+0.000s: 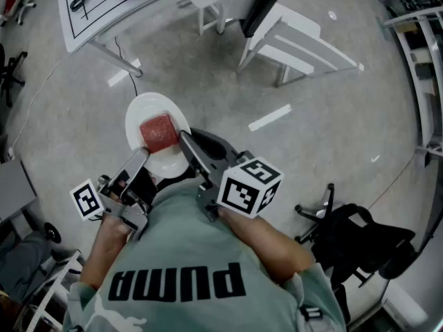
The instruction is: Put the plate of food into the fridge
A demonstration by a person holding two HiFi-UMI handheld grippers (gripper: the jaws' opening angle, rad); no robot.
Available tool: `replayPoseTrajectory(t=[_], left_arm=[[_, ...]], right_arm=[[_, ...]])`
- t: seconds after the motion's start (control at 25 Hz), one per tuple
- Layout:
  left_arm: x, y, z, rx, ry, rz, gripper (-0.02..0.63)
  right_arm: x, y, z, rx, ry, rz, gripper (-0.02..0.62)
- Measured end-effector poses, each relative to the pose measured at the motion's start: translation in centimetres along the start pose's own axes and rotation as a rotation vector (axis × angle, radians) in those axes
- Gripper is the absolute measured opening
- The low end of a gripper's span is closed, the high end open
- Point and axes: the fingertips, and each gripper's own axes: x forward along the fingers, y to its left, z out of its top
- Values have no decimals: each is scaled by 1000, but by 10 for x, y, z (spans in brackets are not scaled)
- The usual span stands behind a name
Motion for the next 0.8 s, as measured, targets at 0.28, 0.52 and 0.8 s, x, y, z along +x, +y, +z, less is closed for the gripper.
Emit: replayPoseTrajectory(t=[0.28,0.52,0.8], left_arm=[[0,-1,-3,-1,7,-1,74],[-2,-1,-5,1,5,-1,74],[-4,-3,-3,7,0,-8,74]], right_arm=[[-3,1,0,-1,-10,5,37],[-4,4,-1,-2,-18,18,37],[-3,5,-2,8,-24,23,37]])
